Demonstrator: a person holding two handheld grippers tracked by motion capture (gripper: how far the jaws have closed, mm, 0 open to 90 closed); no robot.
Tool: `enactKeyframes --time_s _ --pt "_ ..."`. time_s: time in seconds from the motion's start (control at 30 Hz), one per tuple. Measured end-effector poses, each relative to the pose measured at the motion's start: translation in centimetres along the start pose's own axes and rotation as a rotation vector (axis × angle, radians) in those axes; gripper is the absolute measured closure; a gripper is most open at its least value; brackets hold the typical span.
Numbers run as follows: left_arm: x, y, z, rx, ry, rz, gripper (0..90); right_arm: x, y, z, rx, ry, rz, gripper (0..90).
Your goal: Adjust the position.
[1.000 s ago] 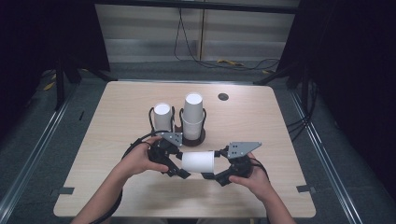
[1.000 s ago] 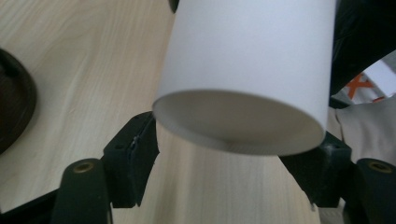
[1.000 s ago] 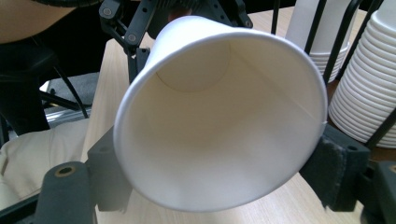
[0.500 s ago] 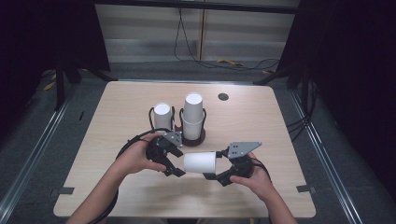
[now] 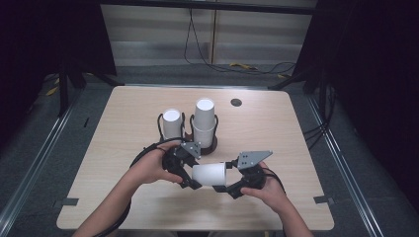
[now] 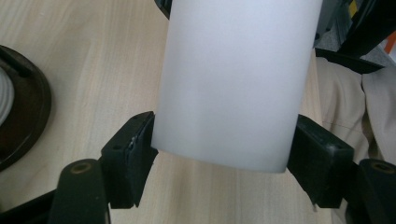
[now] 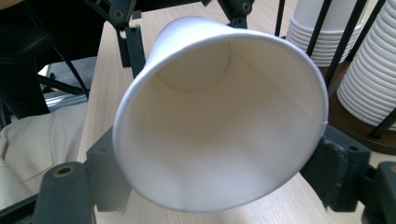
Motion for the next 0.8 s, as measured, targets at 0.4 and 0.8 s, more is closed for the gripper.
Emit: enactKeyframes --time_s 0.4,0.8 --pt "0.4 0.1 -0.4 0.006 -0.023 -0.028 34.1 -0.2 0.3 0.0 -0.012 0.016 0.008 20.4" --pt "-0.1 -0.7 0.9 0.127 -0.046 0.015 34.0 0.1 -0.4 0.0 0.052 -0.021 -0.061 13.8"
Point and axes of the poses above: each handheld gripper's, and its own axes: z roughly backward along the jaws, y roughly out of its top, x roughly to its right, the point moved 6 cm from there along -z, roughly forward along the jaws, and after that the axes turned 3 degrees about x, right-handed, at the moved point
